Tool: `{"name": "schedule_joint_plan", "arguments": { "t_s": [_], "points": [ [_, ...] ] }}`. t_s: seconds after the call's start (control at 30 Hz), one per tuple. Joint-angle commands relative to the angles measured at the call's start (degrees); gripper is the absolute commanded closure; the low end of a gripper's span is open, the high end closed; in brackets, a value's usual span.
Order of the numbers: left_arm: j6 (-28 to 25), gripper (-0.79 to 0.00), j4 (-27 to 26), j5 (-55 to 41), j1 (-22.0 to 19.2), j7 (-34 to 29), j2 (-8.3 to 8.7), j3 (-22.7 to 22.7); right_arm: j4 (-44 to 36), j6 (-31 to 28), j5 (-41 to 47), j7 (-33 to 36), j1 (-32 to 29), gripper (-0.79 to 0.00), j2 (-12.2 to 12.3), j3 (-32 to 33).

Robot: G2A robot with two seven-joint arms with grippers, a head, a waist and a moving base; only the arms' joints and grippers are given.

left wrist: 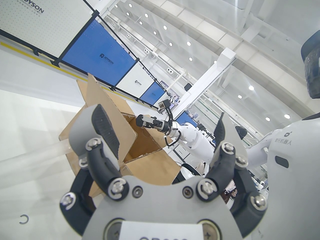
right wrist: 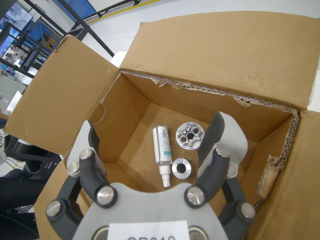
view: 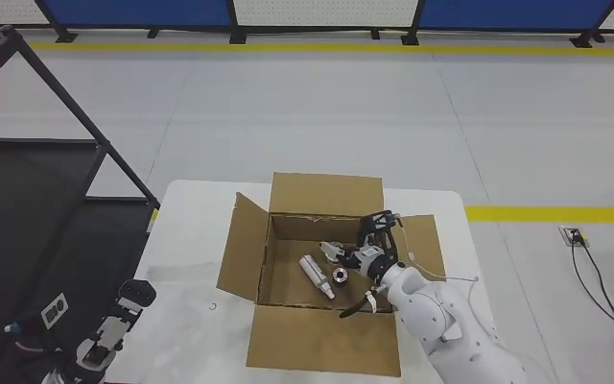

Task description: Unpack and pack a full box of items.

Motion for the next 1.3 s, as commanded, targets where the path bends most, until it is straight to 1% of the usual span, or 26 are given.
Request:
{"name": "schedule_joint_plan", "arguments": {
  "t_s": [0.0,0.13,0.27,0.33,0.57,0.8,0.87,0.9,0.93,1.0,1.03,1.07,1.1,1.27],
  "points": [
    [1.4,-0.785,-0.59,0.7,0.01,1.62,0.02,-0.01,0.77,1.12,-1.92,3.49,1.58,-0.785,-0.35,-1.68],
    [1.76,-0.785,-0.79,1.63,0.51,3.27,0.1,-0.02,5.7,3.28,-3.74,11.11,7.43,-0.785,-1.7,-5.95],
    [1.45,-0.785,-0.42,1.05,1.3,4.56,0.22,-0.25,12.87,7.26,-5.35,15.87,13.66,-0.785,-3.7,-10.44],
    [1.37,-0.785,-0.32,0.56,1.6,5.03,0.3,-0.36,16.86,7.43,-4.82,18.34,16.53,-0.785,-4.82,-12.6],
    [1.35,-0.785,-0.3,0.35,1.77,5.23,0.36,-0.44,28.61,9.11,-4.06,20.5,23.58,-0.785,-8.64,-18.03],
    [1.35,-0.785,-0.3,0.35,1.77,5.23,0.36,-0.44,35.2,9.01,-3.77,19.4,26.15,-0.779,-11.41,-20.82],
    [1.35,-0.785,-0.3,0.35,1.77,5.23,0.36,-0.44,36.76,8.56,-3.39,19.05,26.56,-0.606,-11.95,-20.98],
    [1.35,-0.785,-0.3,0.35,1.77,5.23,0.36,-0.44,37.49,8.38,-3.23,18.83,26.74,-0.542,-12.21,-21.03],
    [1.35,-0.785,-0.3,0.35,1.77,5.23,0.36,-0.44,38.16,8.2,-3.08,18.73,26.89,-0.348,-12.45,-21.09],
    [1.35,-0.785,-0.3,0.35,1.77,5.23,0.36,-0.44,39.24,7.78,-2.94,18.46,27.16,-0.222,-12.86,-21.14],
    [1.35,-0.785,-0.3,0.35,1.77,5.23,0.36,-0.44,39.63,7.65,-2.85,18.3,27.24,-0.108,-13.04,-21.09],
    [1.35,-0.785,-0.3,0.35,1.77,5.23,0.36,-0.44,39.89,7.47,-2.77,18.13,27.29,-0.018,-13.18,-21.01],
    [1.35,-0.785,-0.3,0.35,1.77,5.23,0.36,-0.44,40.14,7.32,-2.74,18.03,27.31,0.0,-13.28,-20.89],
    [1.35,-0.785,-0.3,0.35,1.77,5.23,0.36,-0.44,40.33,7.38,-3.47,17.66,26.93,0.0,-13.52,-20.24]
  ]
}}
